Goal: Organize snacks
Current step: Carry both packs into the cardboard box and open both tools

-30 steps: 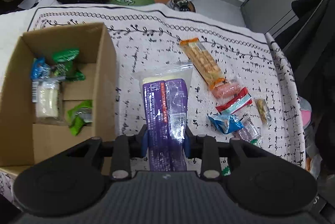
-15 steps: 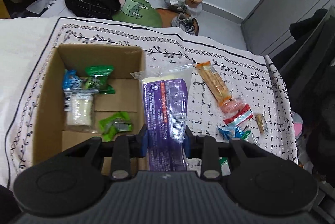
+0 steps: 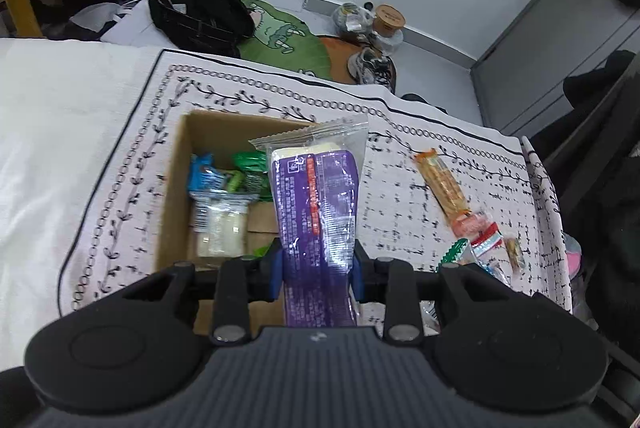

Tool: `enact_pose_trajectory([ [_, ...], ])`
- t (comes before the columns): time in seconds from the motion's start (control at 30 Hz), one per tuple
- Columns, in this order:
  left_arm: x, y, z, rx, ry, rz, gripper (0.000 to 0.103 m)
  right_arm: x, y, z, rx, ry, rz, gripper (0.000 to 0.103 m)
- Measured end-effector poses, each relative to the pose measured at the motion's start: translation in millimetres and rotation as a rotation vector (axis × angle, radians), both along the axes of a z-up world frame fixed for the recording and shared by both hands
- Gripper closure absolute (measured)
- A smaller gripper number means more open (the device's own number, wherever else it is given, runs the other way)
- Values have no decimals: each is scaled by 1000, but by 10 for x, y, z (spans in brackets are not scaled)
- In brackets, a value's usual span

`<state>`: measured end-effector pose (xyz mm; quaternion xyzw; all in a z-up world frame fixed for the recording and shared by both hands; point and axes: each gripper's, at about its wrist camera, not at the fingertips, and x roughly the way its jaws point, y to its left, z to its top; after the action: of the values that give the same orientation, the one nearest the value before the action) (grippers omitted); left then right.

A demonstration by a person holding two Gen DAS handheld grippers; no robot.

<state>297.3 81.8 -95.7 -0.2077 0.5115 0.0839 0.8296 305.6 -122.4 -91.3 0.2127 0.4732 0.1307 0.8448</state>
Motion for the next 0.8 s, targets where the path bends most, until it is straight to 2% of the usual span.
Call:
enact_pose_trajectory([
  [0.23,-84,327,-8,-12,19,41,72,-18,276,4,1,1,56,57],
  [0.53,-105,562,-184,-24,66,85,71,-7,388,51,-4,-7,60,57],
  [0.8,-90,640,-280,10,103,106,63,60,480,1,13,-4,63,57],
])
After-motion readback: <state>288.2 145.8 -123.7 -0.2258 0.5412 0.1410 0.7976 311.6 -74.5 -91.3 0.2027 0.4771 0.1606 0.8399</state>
